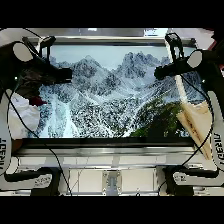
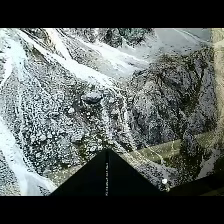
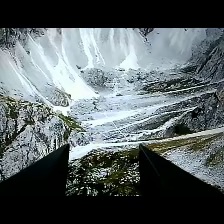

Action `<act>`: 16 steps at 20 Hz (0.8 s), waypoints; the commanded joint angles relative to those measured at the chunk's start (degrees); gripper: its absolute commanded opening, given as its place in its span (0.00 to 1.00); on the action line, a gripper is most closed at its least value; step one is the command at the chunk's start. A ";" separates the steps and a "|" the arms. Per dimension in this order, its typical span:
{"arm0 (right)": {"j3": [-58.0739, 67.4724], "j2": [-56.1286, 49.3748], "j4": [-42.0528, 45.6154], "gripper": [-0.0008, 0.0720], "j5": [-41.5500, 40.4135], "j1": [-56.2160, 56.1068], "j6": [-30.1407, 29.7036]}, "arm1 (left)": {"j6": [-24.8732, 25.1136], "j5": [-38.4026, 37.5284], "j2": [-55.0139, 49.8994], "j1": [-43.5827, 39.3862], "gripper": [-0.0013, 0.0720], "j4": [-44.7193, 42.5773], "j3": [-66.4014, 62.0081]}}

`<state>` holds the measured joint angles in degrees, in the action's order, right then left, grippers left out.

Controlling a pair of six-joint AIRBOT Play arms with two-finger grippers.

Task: Fold the shirts.

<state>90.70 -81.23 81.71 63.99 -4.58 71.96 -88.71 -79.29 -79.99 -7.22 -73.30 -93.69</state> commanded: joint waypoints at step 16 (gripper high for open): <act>0.07 -0.02 8.76 0.68 -8.55 -0.04 -15.02 | -17.18 8.35 -2.78 29.35 1.00 -32.13 6.91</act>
<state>90.70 -81.23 88.53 58.78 -4.60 59.77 -102.04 -73.17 -81.36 13.85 -110.56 -89.01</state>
